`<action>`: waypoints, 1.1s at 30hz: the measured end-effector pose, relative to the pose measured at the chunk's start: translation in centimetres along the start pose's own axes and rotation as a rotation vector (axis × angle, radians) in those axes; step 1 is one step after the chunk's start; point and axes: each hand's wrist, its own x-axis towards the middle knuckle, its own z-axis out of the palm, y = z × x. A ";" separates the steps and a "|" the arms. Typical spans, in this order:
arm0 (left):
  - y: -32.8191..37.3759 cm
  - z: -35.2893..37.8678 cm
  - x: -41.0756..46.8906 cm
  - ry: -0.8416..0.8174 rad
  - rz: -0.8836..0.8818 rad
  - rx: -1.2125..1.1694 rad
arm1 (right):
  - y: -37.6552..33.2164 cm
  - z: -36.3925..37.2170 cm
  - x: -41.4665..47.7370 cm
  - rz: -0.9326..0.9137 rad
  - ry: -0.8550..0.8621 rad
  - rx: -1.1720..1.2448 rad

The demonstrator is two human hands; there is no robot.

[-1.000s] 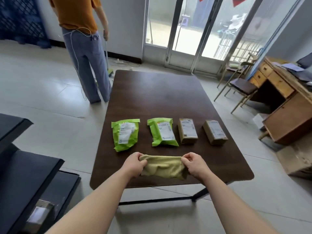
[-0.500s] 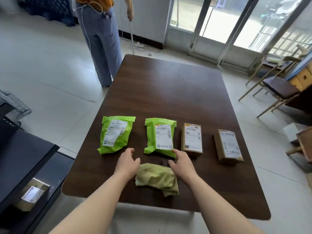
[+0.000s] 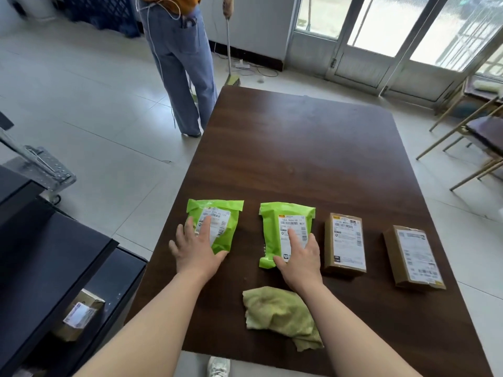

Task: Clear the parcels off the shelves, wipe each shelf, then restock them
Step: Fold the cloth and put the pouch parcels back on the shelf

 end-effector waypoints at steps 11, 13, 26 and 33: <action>-1.1 1.9 3.2 -0.150 0.071 -0.039 | -1.0 3.2 2.8 0.094 -0.029 -0.217; -1.1 2.2 3.3 -0.135 0.090 -0.048 | -0.9 3.3 3.0 0.095 -0.022 -0.205; -1.4 2.5 3.6 -0.052 0.108 -0.122 | -0.8 4.2 3.4 0.128 0.042 -0.219; -1.6 1.3 3.5 0.031 0.109 -0.197 | -1.8 4.0 3.1 0.073 0.085 -0.194</action>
